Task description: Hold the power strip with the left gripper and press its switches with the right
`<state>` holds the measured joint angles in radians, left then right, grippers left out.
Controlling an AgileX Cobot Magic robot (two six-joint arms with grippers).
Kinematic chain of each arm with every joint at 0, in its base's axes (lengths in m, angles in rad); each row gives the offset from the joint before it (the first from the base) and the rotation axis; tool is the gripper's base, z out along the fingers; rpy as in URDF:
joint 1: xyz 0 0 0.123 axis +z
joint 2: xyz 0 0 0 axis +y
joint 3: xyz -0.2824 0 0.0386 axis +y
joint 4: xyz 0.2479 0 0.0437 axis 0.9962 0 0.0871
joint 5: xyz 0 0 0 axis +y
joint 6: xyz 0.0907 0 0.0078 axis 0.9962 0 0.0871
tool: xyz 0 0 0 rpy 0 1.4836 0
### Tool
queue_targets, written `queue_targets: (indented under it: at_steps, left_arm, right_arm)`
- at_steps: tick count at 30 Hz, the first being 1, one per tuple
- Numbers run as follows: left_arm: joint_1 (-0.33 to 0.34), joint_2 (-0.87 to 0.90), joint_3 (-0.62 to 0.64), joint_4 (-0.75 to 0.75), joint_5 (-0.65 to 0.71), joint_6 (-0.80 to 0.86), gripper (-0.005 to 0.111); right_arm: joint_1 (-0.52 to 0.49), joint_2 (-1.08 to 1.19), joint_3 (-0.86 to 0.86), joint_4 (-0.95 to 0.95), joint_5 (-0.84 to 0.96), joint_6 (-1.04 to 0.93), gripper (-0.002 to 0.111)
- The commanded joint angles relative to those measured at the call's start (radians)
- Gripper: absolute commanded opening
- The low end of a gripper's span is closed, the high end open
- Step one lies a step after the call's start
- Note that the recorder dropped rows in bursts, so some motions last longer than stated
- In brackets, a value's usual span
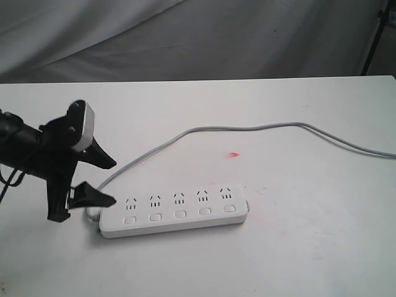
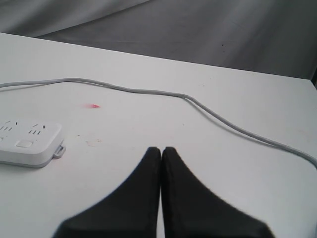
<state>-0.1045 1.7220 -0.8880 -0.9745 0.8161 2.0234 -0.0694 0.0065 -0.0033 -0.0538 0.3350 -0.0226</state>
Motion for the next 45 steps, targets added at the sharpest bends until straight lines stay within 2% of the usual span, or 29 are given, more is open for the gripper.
queue_targets:
  at_steps: [1,2,5,10,16,30,38,40,45]
  left_arm:
    - [-0.001,-0.145,-0.002,-0.027,0.027,-0.092,0.034]
    - [-0.001,-0.184,-0.002,-0.027,0.029,-0.118,0.022]
    - [-0.001,-0.265,-0.002,-0.031,0.029,-0.160,0.000]
    - [-0.001,-0.378,-0.002,-0.067,0.029,-0.222,0.001]
    - [-0.001,-0.454,-0.002,-0.067,0.026,-0.217,0.001]
    - [-0.001,-0.463,-0.002,-0.067,0.024,-0.214,0.001]
    - [0.001,-0.504,0.004,-0.063,-0.039,-0.243,0.001]
    - [0.001,-0.544,0.004,-0.065,-0.076,-0.304,0.001]
    - [0.007,-0.703,0.004,-0.065,-0.319,-0.637,0.001]
  right_arm:
    - [-0.002,-0.006,0.003,0.000,-0.002,0.004,0.000]
    - [-0.002,-0.006,0.003,0.000,-0.002,0.004,0.000]
    - [-0.002,-0.006,0.003,0.000,-0.002,0.004,0.000]
    - [-0.002,-0.006,0.003,0.000,-0.002,0.004,0.000]
    - [-0.002,-0.006,0.003,0.000,-0.002,0.004,0.000]
    - [-0.002,-0.006,0.003,0.000,-0.003,0.005,0.000]
    - [-0.002,-0.006,0.003,0.000,-0.003,0.005,0.000]
    - [-0.002,-0.006,0.003,0.000,-0.003,0.005,0.000]
    - [-0.002,-0.006,0.003,0.000,-0.003,0.005,0.000]
